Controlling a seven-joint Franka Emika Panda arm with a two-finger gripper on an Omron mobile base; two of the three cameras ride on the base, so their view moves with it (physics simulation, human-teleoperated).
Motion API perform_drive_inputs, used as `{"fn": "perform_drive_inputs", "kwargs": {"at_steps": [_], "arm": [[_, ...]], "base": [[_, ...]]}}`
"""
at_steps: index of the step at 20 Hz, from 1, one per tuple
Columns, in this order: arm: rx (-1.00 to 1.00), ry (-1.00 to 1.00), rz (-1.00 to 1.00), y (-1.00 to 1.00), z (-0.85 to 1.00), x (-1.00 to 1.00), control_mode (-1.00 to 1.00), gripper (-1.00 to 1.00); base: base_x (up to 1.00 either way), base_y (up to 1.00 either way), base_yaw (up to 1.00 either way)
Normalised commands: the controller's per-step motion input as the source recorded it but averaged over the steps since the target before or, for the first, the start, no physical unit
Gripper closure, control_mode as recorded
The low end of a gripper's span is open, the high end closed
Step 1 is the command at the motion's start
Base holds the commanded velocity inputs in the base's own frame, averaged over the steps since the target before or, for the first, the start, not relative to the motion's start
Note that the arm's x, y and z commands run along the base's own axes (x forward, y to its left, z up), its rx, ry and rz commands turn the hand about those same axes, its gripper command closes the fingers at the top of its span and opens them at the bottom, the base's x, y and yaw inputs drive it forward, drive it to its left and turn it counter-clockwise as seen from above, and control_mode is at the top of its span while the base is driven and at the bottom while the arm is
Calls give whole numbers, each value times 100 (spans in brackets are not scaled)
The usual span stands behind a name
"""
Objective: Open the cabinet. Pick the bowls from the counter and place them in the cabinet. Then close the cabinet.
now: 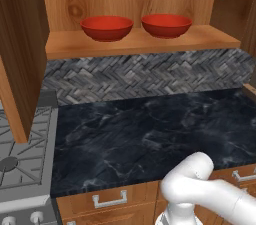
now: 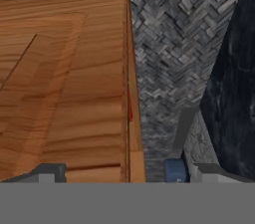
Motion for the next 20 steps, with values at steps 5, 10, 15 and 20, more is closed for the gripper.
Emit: {"fn": "perform_drive_inputs", "kwargs": {"at_steps": [5,10,15,20], "arm": [[-6,-14,0,53,-7,8,-100,-100],[-1,-14,0,77,0,4,-100,-100],[-3,-18,0,98,0,7,-100,-100],[-8,-18,-1,99,0,18,-100,-100]], "base": [[0,0,0],[0,0,0],[0,0,0],[0,0,0]]}}
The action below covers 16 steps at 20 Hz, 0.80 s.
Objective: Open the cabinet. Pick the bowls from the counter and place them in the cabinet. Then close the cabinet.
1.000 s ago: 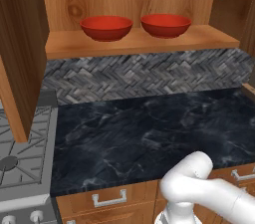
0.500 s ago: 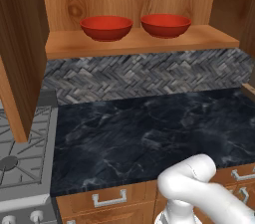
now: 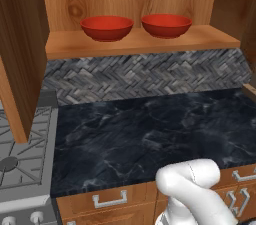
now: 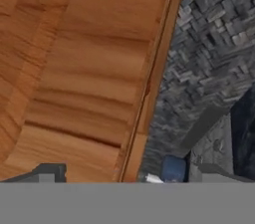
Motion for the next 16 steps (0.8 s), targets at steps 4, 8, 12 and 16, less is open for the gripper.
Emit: {"fn": "perform_drive_inputs", "kwargs": {"at_steps": [4,8,12,16], "arm": [[-13,-20,-5,92,12,28,-100,-100],[-16,-20,-7,79,27,33,-100,-100],[-19,-19,-9,66,47,39,-100,-100],[-14,-8,-16,55,21,59,-100,-100]], "base": [[0,0,0],[0,0,0],[0,0,0],[0,0,0]]}}
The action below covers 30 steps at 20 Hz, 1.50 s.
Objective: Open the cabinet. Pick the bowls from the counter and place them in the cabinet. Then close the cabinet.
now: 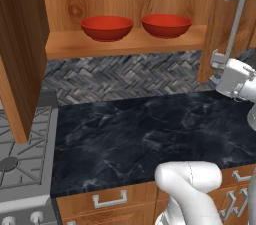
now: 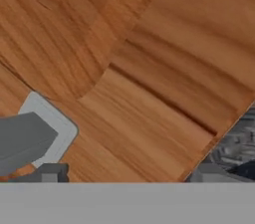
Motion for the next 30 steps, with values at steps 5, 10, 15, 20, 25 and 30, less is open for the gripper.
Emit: {"fn": "perform_drive_inputs", "kwargs": {"at_steps": [5,10,15,20,25,30], "arm": [[-6,-7,-15,30,-4,90,-100,-100],[-5,-11,-14,16,-5,88,-100,-100],[-5,-4,-19,18,0,92,-100,-100],[-5,0,-29,32,0,95,-100,-100],[-2,0,-38,26,0,77,-100,-100],[0,0,-42,7,-7,56,-100,-100]], "base": [[0,0,0],[0,0,0],[0,0,0],[0,0,0],[0,0,0],[0,0,0]]}}
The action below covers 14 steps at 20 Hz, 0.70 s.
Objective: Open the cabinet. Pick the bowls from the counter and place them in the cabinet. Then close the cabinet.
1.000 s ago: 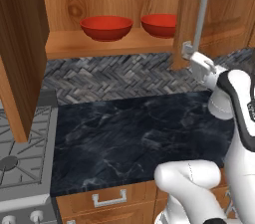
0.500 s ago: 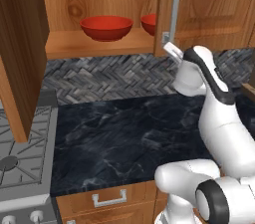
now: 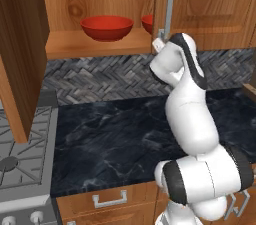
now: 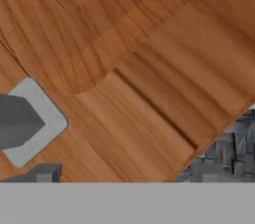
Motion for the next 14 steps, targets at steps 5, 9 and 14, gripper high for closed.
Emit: {"fn": "perform_drive_inputs", "kwargs": {"at_steps": [5,9,14], "arm": [[0,-3,-27,-2,-5,23,-100,-100],[0,-14,-8,-3,0,0,-100,-100],[0,-9,0,0,0,-23,-100,-100]], "base": [[0,0,0],[0,0,0],[0,0,0]]}}
